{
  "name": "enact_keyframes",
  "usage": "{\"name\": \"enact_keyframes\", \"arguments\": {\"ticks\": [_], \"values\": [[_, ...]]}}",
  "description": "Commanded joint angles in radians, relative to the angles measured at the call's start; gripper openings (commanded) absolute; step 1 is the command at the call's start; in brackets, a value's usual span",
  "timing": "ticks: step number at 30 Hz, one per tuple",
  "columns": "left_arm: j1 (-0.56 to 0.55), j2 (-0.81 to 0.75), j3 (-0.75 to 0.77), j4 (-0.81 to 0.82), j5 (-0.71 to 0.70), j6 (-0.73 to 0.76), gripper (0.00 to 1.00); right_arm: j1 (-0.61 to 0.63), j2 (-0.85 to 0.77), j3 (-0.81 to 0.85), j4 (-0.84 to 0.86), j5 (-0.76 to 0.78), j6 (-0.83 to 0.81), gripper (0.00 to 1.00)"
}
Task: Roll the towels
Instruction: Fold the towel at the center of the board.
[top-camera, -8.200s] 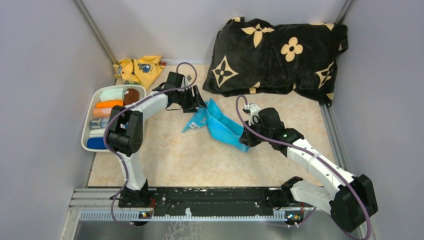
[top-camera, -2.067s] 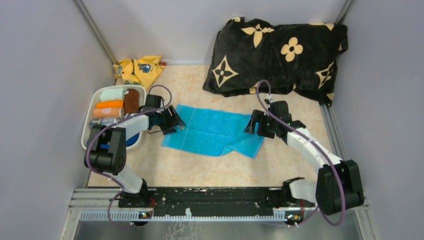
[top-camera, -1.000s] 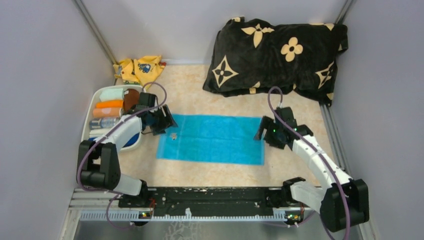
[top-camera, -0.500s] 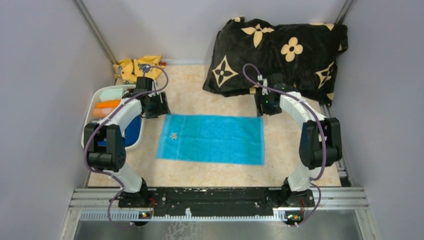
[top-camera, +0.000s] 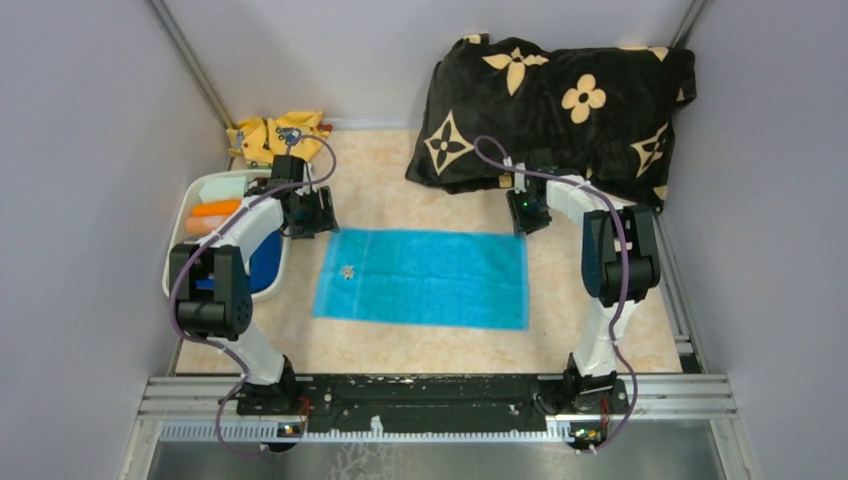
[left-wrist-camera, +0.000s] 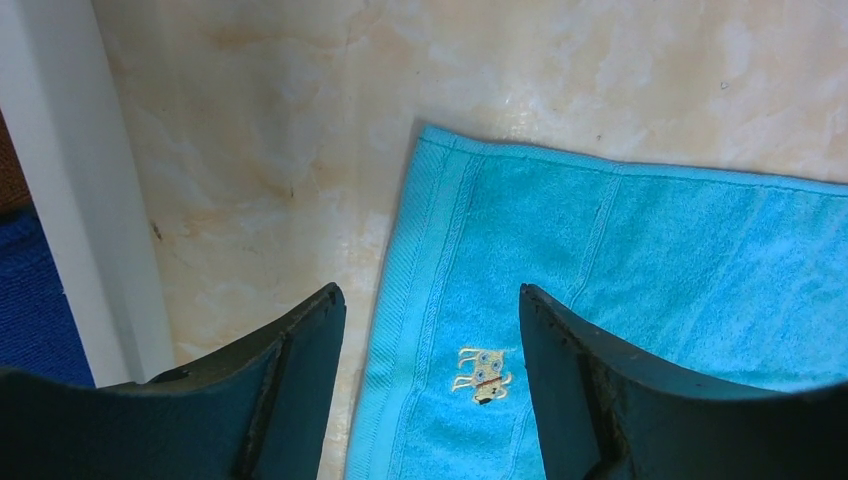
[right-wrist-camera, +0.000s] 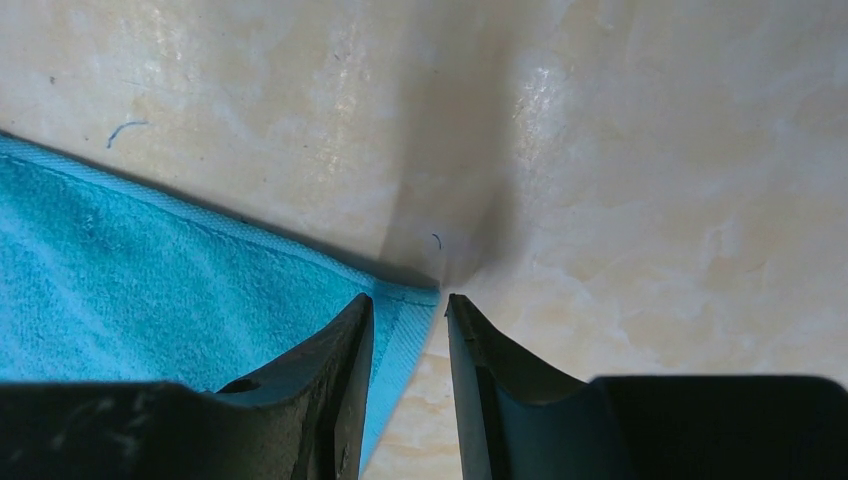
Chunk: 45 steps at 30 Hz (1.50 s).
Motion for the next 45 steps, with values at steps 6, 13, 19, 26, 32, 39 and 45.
{"name": "enact_keyframes", "arguments": {"ticks": [6,13,19,26,32,39,45], "values": [[0.013,0.036,0.005,0.009,-0.003,0.023,0.70,-0.006,0.047,-0.029,0.056,0.047,-0.014,0.33],[0.028,0.073,0.036,0.003,0.001,0.032,0.70,0.010,0.101,-0.067,0.025,0.063,-0.016,0.24],[0.030,0.135,0.103,-0.022,0.042,0.041,0.70,0.006,0.081,-0.073,0.040,0.132,-0.014,0.00],[0.030,0.216,0.181,-0.028,0.042,0.067,0.62,0.006,0.029,-0.088,0.078,0.157,-0.029,0.00],[0.007,0.283,0.229,-0.038,0.042,0.094,0.50,0.005,0.017,-0.093,0.086,0.146,-0.028,0.00],[-0.052,0.346,0.267,-0.051,-0.057,0.122,0.50,0.005,0.011,-0.097,0.095,0.130,-0.025,0.00],[-0.101,0.415,0.302,-0.103,-0.142,0.134,0.46,0.006,0.005,-0.098,0.092,0.135,-0.026,0.00]]}}
